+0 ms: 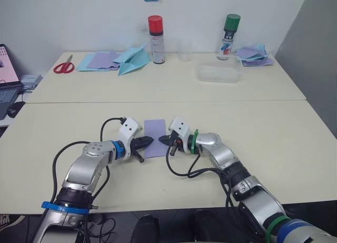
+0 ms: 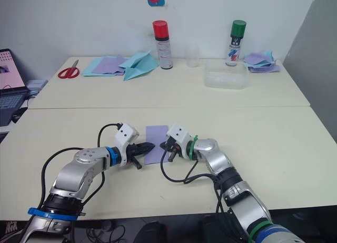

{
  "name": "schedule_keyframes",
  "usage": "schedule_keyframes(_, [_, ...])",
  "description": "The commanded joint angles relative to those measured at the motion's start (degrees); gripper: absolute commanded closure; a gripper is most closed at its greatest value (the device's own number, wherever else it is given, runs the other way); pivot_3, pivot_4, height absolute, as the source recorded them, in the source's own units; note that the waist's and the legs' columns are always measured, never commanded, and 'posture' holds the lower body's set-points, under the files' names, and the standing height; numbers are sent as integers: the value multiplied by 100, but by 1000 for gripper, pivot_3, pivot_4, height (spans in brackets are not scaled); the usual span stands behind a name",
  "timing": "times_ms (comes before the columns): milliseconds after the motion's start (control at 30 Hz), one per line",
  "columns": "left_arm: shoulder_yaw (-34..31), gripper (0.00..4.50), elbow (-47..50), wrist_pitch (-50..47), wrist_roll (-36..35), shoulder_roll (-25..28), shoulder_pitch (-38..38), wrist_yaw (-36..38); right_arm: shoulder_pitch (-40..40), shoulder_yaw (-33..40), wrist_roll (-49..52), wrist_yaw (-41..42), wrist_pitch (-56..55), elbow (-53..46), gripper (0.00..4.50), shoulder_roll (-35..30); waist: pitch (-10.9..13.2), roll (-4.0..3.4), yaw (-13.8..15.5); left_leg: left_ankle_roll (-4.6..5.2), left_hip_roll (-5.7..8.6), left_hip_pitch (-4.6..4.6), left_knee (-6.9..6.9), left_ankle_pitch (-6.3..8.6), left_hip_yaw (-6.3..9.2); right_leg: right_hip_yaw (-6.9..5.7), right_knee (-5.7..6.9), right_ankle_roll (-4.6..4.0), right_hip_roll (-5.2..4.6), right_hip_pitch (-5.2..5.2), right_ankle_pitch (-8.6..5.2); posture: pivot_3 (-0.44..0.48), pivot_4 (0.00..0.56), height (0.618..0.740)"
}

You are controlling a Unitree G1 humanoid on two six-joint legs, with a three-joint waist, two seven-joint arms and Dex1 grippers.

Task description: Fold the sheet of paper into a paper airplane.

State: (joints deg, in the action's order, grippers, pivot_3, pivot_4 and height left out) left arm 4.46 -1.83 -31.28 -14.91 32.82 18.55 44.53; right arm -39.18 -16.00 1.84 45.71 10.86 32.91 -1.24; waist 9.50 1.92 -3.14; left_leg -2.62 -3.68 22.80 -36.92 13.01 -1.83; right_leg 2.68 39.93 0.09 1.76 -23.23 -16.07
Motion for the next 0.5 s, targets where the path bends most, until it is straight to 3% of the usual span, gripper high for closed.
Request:
schedule_keyframes(33, [343,4500,-303,127,247,-17,-168,131,-343,298,51,-338,-327,249,4463,57,0,0,2,0,0,0,0,0,-1,1,0,0,-2,0,0,0,150,740])
schedule_keyframes(233, [338,4500,-398,222,317,-42,-144,146,-1022,556,-82,-927,-908,1518,4463,236,0,0,11,0,1,-2,2,0,0,-1,-2,0,-5,0,0,0,150,740])
schedule_keyframes(500, [337,4500,-403,207,335,-13,-136,172,-1525,424,-407,-978,-1313,2730,4463,394,0,-2,16,0,1,-1,3,0,-5,2,-4,-1,-15,1,0,0,150,740])
